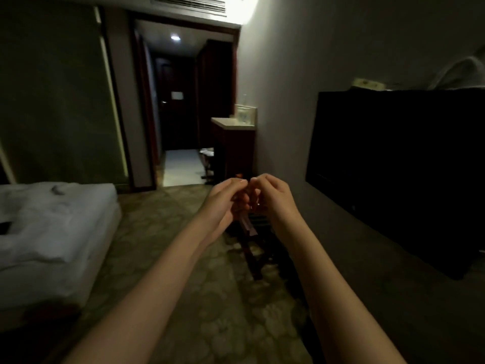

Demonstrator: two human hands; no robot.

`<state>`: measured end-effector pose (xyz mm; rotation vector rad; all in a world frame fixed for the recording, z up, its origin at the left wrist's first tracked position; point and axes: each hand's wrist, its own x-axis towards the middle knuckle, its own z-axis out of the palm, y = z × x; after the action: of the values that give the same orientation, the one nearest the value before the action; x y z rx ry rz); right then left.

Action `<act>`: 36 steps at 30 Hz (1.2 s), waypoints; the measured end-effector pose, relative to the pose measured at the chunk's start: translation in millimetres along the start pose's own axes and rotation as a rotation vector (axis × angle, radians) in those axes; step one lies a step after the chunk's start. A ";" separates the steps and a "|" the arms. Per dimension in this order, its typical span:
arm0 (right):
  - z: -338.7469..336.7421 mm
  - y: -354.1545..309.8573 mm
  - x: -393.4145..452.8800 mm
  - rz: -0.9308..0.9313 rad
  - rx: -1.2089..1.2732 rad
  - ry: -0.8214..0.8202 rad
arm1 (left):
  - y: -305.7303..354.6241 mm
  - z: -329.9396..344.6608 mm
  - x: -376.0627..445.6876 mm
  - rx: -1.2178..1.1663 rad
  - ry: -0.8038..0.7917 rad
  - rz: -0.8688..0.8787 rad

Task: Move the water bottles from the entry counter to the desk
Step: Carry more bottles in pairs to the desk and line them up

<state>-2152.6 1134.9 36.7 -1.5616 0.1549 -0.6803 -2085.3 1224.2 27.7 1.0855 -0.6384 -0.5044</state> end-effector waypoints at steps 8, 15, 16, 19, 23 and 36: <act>109.5 51.0 176.4 -0.071 -0.019 -0.179 | 33.1 -151.0 138.1 0.083 0.042 0.099; 219.7 80.8 360.5 -0.103 0.029 -0.281 | 77.1 -283.7 290.1 0.187 0.068 0.200; 239.5 87.7 383.1 -0.107 0.032 -0.290 | 83.1 -306.1 309.3 0.196 0.078 0.211; 297.2 115.9 451.3 -0.120 0.017 -0.300 | 96.3 -379.1 369.3 0.212 0.118 0.231; 366.5 160.5 546.4 -0.156 0.037 -0.313 | 103.7 -473.8 451.1 0.243 0.086 0.253; 479.9 250.1 855.9 -0.155 0.087 -0.292 | 125.1 -659.4 745.5 0.216 -0.045 0.216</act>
<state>-1142.5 1098.9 97.4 -1.5806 -0.2125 -0.5634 -1084.9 1205.5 98.9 1.1941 -0.8538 -0.2775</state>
